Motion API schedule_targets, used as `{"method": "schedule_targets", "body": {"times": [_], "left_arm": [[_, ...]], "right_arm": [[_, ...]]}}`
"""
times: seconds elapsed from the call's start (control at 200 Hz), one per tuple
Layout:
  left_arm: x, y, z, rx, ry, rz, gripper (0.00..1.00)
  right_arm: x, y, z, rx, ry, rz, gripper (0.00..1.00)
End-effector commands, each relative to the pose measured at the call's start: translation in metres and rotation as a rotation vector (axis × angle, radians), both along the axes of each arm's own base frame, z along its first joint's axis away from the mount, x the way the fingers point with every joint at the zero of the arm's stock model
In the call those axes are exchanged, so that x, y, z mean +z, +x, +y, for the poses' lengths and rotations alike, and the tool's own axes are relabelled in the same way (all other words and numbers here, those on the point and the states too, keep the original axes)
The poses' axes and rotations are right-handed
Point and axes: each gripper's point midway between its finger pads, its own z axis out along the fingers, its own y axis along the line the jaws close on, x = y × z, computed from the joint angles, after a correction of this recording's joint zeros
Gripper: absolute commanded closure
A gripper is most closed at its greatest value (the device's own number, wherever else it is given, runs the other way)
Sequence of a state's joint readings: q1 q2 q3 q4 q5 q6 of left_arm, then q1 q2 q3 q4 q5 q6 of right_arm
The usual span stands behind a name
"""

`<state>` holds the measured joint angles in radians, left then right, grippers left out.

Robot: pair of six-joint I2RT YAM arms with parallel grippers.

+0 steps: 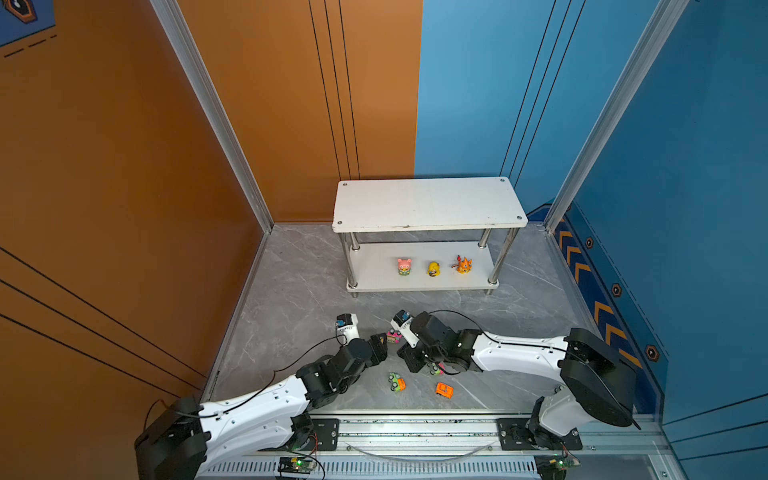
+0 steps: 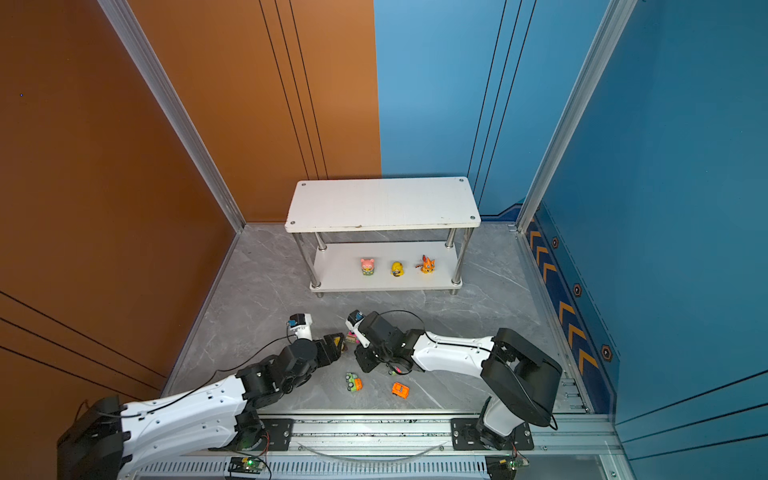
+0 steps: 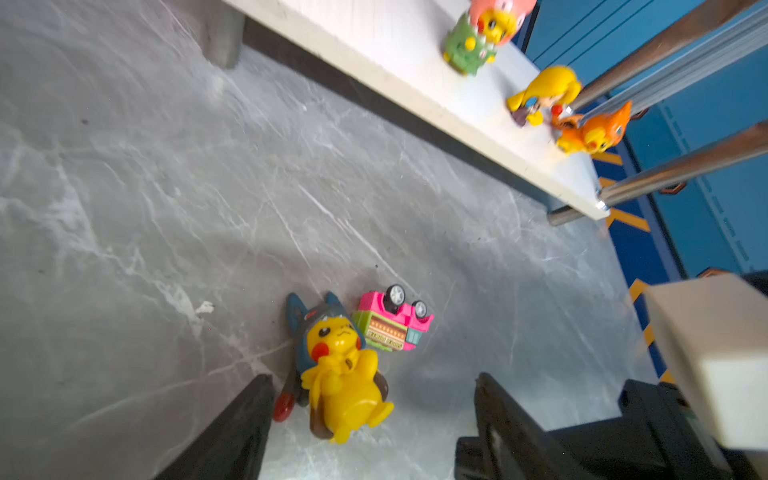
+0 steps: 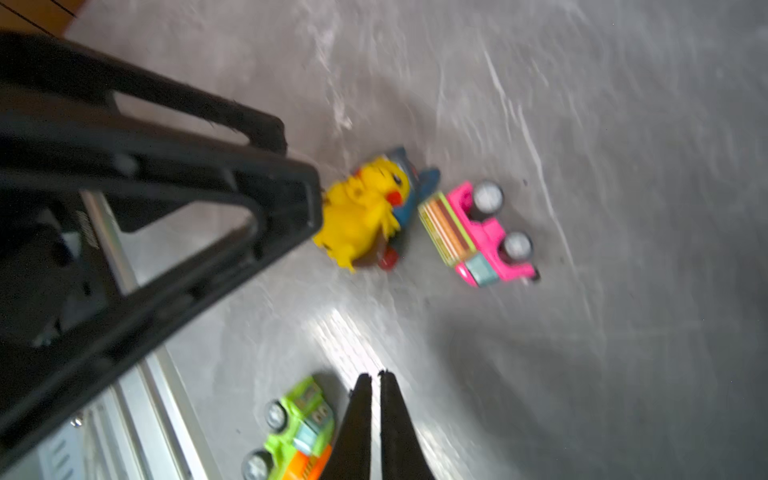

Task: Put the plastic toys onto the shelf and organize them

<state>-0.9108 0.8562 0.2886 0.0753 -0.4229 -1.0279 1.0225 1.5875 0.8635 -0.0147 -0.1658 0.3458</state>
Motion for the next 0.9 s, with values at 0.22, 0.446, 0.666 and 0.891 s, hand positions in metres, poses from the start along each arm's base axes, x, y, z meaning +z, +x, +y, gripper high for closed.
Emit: {"method": "schedule_targets", "body": {"times": [0.22, 0.446, 0.666, 0.891], "left_arm": [[-0.019, 0.001, 0.040, 0.068, 0.020, 0.038, 0.17], [-0.027, 0.013, 0.032, 0.046, -0.007, 0.064, 0.08], [-0.031, 0.026, 0.015, 0.006, -0.015, 0.079, 0.04], [-0.034, 0.032, 0.011, 0.011, -0.025, 0.080, 0.04]], "right_arm": [[-0.002, 0.013, 0.050, 0.029, 0.001, 0.017, 0.94], [-0.024, -0.003, 0.030, 0.013, -0.063, 0.045, 0.95], [-0.053, -0.012, 0.015, -0.012, -0.112, 0.079, 0.96], [-0.017, -0.005, 0.022, 0.001, -0.062, 0.017, 0.97]]}}
